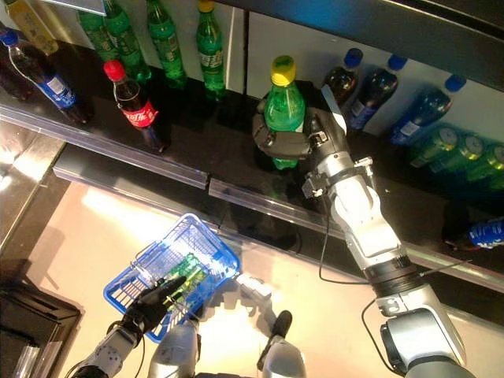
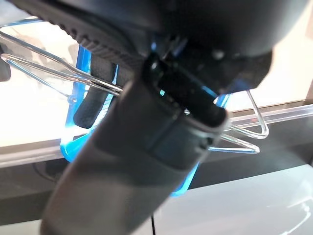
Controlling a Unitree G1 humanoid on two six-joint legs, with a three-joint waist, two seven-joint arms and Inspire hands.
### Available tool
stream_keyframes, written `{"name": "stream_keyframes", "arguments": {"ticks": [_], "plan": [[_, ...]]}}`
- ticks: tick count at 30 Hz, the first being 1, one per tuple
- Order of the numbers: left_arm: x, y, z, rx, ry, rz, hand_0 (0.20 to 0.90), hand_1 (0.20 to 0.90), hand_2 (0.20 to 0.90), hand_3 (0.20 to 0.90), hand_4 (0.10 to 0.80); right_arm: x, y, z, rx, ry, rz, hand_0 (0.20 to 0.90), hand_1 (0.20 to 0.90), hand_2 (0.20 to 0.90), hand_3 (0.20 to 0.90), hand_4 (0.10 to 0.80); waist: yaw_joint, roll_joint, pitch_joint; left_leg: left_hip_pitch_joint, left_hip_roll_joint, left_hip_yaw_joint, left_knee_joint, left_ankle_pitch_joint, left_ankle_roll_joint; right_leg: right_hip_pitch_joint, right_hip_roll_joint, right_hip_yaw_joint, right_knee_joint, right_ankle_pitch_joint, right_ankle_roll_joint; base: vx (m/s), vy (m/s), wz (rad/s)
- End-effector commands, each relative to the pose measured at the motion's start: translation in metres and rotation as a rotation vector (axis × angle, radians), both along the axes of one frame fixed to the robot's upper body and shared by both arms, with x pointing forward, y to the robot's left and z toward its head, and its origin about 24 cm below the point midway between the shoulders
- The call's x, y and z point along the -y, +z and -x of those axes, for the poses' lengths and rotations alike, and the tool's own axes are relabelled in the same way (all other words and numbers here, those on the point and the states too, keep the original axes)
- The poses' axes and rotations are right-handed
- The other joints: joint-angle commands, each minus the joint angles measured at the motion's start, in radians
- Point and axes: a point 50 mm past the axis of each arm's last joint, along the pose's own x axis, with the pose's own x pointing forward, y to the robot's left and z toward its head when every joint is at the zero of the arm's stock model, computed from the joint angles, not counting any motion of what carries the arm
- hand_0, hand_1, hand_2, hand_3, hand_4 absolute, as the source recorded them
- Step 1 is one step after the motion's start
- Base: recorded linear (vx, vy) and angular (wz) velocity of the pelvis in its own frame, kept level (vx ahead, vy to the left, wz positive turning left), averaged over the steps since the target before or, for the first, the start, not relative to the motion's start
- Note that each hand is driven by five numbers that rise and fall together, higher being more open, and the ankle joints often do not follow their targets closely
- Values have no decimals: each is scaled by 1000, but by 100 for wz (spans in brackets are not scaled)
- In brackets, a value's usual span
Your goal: Pick up the drink and place into the basket.
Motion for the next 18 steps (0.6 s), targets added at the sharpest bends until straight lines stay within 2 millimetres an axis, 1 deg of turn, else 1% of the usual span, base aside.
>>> {"name": "stream_keyframes", "arguments": {"ticks": [1, 5, 9, 14, 15, 16, 17, 18], "plan": [[-1, 16, -1, 212, -35, 10, 300, 300, 300, 200, 100, -11, 26, 16, 183, 106, -98, 300, 300, 300, 200, 100, 38, -2, -340, -15, 46, 26, -37, 45, -19, -22, -23, -8, 34, -22, -11, -46, 0, 8], [-1, 23, -4, 265, -26, 16, 300, 300, 300, 200, 100, -18, 28, 17, 181, 137, -104, 300, 300, 300, 200, 100, 58, -3, -349, -11, 48, 19, -42, 50, -21, 2, -18, -28, 25, -28, -14, -39, -7, 13], [1, 36, -11, 357, -37, 18, 300, 300, 300, 200, 100, -27, 26, 17, 170, 175, -121, 300, 300, 300, 200, 100, 85, -7, -350, -17, 49, 7, -34, 54, -21, 22, -16, -56, 31, -40, -19, -60, -36, 16], [10, 69, -29, 514, -99, 27, 300, 300, 300, 200, 100, -39, 19, 18, 137, 227, -151, 300, 300, 300, 200, 100, 132, -15, -348, -32, 48, -30, -25, 62, -20, 58, -3, -94, 50, -68, -30, -22, -58, 19], [11, 71, -30, 523, -102, 30, 300, 300, 300, 200, 100, -39, 19, 18, 135, 230, -152, 300, 300, 300, 200, 100, 134, -15, -348, -33, 48, -32, -25, 63, -20, 60, -3, -95, 51, -69, -30, -8, -54, 23], [15, 82, -36, 571, -127, 38, 300, 300, 300, 200, 100, -45, 15, 17, 126, 241, -160, 300, 300, 300, 200, 100, 149, -16, -348, -36, 47, -44, -25, 65, -20, 70, 0, -106, 56, -76, -33, -2, -37, 16], [15, 83, -37, 575, -128, 40, 300, 300, 300, 200, 100, -45, 14, 17, 125, 243, -160, 300, 300, 300, 200, 100, 150, -17, -348, -37, 47, -45, -25, 65, -20, 71, 0, -108, 56, -77, -33, 11, -54, 28], [20, 94, -41, 621, -151, 53, 300, 300, 300, 200, 100, -49, 11, 17, 114, 255, -162, 300, 300, 300, 200, 100, 163, -17, -349, -38, 44, -58, -28, 67, -21, 82, 2, -118, 60, -83, -33, 18, -39, 23]]}}
